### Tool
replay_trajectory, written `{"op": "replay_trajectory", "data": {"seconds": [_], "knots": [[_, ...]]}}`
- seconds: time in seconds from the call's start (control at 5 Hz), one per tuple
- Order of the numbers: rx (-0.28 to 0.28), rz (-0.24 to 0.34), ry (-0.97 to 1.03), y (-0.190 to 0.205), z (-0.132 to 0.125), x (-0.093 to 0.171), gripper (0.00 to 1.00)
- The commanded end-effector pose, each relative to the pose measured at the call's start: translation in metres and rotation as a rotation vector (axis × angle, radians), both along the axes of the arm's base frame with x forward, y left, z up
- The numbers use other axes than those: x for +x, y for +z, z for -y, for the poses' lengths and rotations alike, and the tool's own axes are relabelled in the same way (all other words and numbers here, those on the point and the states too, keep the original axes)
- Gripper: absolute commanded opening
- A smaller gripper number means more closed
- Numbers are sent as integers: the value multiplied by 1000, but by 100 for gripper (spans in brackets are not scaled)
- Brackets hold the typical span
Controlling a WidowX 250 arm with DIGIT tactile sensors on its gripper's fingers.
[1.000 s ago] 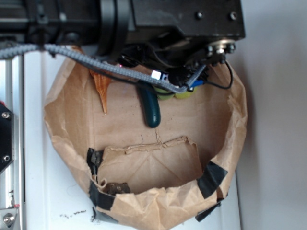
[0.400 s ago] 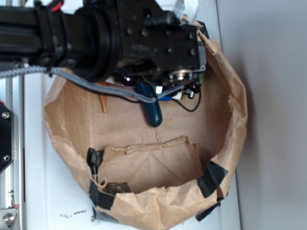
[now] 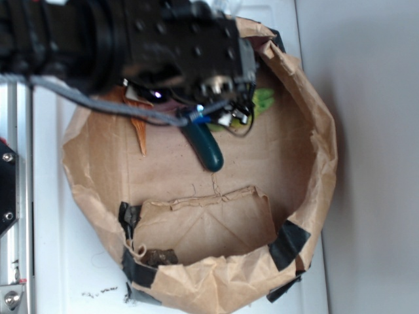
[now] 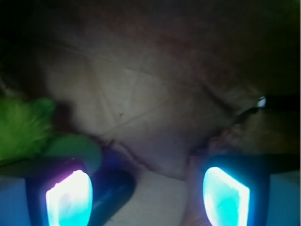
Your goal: Grab the shell.
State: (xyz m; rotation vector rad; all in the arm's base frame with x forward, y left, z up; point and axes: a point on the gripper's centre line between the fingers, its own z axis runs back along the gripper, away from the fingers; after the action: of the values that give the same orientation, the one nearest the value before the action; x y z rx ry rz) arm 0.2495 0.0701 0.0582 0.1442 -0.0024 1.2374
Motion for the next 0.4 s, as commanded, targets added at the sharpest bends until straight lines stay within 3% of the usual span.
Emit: {"op": "replay_trajectory", "data": {"seconds": [0.0, 0.2], "knots": [[-20, 5, -37, 35, -37, -20, 100], [-15, 26, -108, 38, -37, -31, 100]]}}
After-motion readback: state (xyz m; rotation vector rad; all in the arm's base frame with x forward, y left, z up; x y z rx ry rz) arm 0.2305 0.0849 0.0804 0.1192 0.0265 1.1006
